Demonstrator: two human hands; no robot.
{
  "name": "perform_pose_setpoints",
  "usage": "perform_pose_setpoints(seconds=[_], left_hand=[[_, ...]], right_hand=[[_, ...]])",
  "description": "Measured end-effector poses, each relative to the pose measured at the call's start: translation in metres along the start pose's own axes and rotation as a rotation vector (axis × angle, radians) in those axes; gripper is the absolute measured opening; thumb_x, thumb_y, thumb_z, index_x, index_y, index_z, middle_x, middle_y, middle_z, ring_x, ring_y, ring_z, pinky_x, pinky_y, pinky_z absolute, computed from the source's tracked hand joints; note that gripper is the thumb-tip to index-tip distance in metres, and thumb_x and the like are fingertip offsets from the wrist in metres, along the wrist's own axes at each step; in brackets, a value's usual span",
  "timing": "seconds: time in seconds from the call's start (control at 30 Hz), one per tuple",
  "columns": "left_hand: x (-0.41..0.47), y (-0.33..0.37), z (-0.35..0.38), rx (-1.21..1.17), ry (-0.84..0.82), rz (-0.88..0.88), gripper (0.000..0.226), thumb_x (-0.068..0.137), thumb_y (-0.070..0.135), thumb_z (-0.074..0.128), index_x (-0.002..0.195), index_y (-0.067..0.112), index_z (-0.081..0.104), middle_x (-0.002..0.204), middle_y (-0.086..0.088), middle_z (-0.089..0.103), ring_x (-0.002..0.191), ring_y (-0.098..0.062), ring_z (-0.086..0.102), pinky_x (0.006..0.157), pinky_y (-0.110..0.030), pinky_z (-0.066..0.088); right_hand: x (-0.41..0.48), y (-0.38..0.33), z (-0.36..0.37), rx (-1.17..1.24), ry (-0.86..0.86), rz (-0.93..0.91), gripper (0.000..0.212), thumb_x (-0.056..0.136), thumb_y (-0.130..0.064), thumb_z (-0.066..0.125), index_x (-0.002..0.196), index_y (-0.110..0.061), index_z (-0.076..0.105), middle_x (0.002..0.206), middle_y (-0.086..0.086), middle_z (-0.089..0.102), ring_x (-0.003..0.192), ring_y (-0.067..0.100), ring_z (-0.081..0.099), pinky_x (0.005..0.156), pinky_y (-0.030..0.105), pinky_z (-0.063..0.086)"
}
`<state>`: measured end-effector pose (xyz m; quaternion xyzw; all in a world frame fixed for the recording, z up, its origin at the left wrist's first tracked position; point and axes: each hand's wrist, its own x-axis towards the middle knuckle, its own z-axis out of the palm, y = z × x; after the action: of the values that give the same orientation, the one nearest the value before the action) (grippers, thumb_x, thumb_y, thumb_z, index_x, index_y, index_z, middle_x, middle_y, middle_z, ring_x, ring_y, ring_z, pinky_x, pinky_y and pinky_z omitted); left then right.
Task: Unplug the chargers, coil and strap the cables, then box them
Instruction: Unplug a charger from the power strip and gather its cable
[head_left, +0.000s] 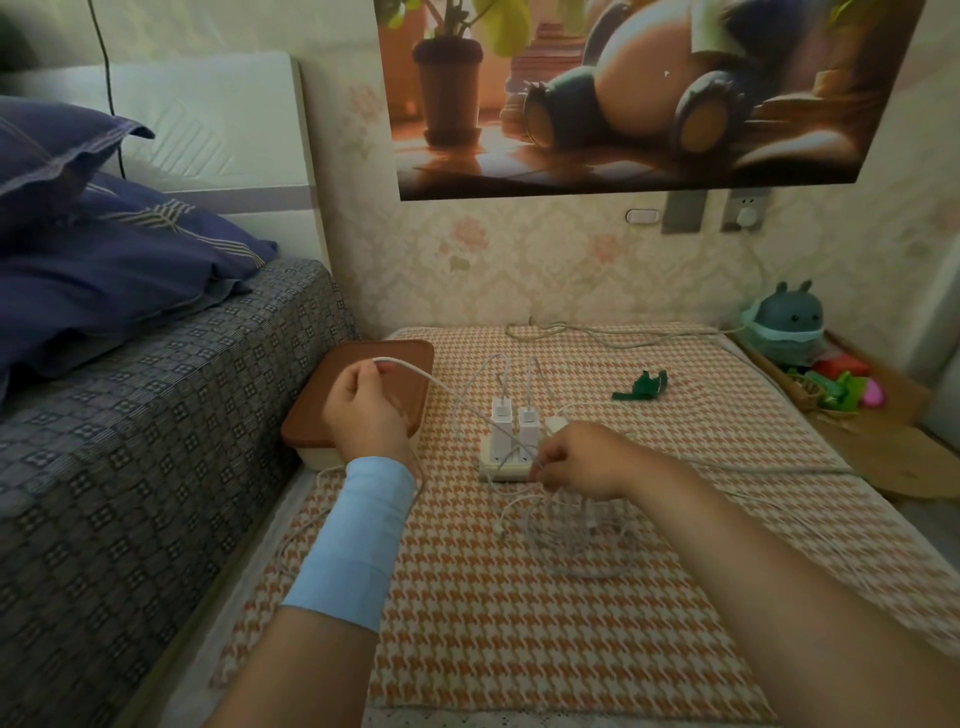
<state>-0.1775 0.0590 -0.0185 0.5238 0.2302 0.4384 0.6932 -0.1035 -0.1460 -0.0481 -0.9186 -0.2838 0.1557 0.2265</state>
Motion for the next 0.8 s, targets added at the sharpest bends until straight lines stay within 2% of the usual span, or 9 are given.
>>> perform_pose_setpoints(seconds=[0.1,0.17,0.23,0.3,0.4,0.47,0.53,0.67,0.8], left_hand=[[0.013,-0.013,-0.012,0.469,0.008,0.081,0.026,0.099,0.018,0.047,0.112,0.017,0.069,0.109,-0.008,0.066,0.100,-0.022,0.059,0.088,-0.036,0.048],[0.013,-0.018,-0.016,0.878,-0.114,0.140,0.051,0.094,0.012,0.048,0.144,0.024,0.048,0.144,-0.006,0.049,0.132,-0.031,0.043,0.108,-0.046,0.038],[0.005,-0.019,-0.012,1.069,-0.237,0.423,0.069,0.086,0.002,0.050,0.149,0.026,0.039,0.153,-0.003,0.040,0.141,-0.031,0.033,0.113,-0.048,0.029],[-0.010,-0.018,0.000,1.026,-0.497,0.677,0.071,0.081,-0.006,0.050,0.143,0.027,0.048,0.151,0.001,0.044,0.142,-0.025,0.034,0.119,-0.044,0.021],[-0.032,-0.026,0.012,0.875,-0.914,0.614,0.054,0.092,-0.003,0.048,0.137,0.026,0.055,0.143,0.004,0.053,0.136,-0.014,0.039,0.123,-0.031,0.012],[-0.033,-0.034,0.013,0.832,-0.969,0.599,0.037,0.097,0.010,0.050,0.130,0.025,0.060,0.127,0.003,0.062,0.120,-0.017,0.049,0.116,-0.044,0.029],[-0.032,-0.036,0.013,0.854,-0.929,0.626,0.015,0.099,0.025,0.051,0.108,0.025,0.064,0.096,0.006,0.059,0.094,-0.019,0.052,0.092,-0.045,0.045],[-0.029,-0.025,0.017,0.848,-0.768,0.710,0.022,0.089,0.040,0.065,0.078,0.022,0.060,0.079,0.011,0.047,0.072,-0.007,0.046,0.062,-0.024,0.036],[-0.017,-0.022,0.009,0.698,-0.671,0.583,0.027,0.079,0.029,0.080,0.069,0.020,0.057,0.074,0.011,0.050,0.067,-0.001,0.048,0.062,-0.013,0.034]], right_hand=[[-0.001,0.000,-0.003,-0.111,0.173,-0.059,0.026,0.100,-0.041,0.058,0.088,-0.027,0.077,0.075,-0.011,0.072,0.070,0.004,0.063,0.069,0.027,0.040],[-0.003,-0.002,-0.003,-0.109,0.220,-0.115,0.028,0.103,-0.041,0.053,0.092,-0.027,0.075,0.071,-0.010,0.066,0.067,0.006,0.057,0.062,0.027,0.035],[-0.002,-0.004,-0.002,-0.088,0.236,-0.163,0.031,0.104,-0.042,0.049,0.091,-0.025,0.072,0.073,-0.006,0.063,0.070,0.015,0.058,0.061,0.031,0.040],[-0.002,-0.009,-0.003,-0.070,0.252,-0.207,0.029,0.105,-0.041,0.048,0.092,-0.027,0.070,0.084,-0.003,0.069,0.079,0.018,0.062,0.072,0.037,0.049],[-0.003,-0.018,-0.004,-0.008,0.279,-0.295,0.029,0.106,-0.035,0.048,0.101,-0.021,0.073,0.087,-0.004,0.069,0.077,0.013,0.061,0.072,0.036,0.048],[-0.003,-0.020,-0.003,0.156,0.293,-0.302,0.034,0.106,-0.029,0.050,0.079,-0.018,0.067,0.068,-0.004,0.057,0.061,0.007,0.050,0.063,0.034,0.041],[-0.005,-0.021,-0.004,0.308,0.314,-0.282,0.040,0.105,-0.028,0.051,0.068,-0.016,0.059,0.059,-0.004,0.048,0.054,0.008,0.043,0.060,0.033,0.038],[-0.010,-0.018,-0.012,0.623,0.189,-0.171,0.038,0.103,-0.026,0.051,0.084,0.002,0.070,0.072,0.009,0.068,0.064,0.023,0.058,0.060,0.038,0.050],[-0.008,0.001,-0.009,0.307,-0.003,-0.106,0.013,0.091,-0.030,0.069,0.090,-0.022,0.079,0.089,-0.008,0.076,0.084,0.010,0.068,0.076,0.028,0.049]])
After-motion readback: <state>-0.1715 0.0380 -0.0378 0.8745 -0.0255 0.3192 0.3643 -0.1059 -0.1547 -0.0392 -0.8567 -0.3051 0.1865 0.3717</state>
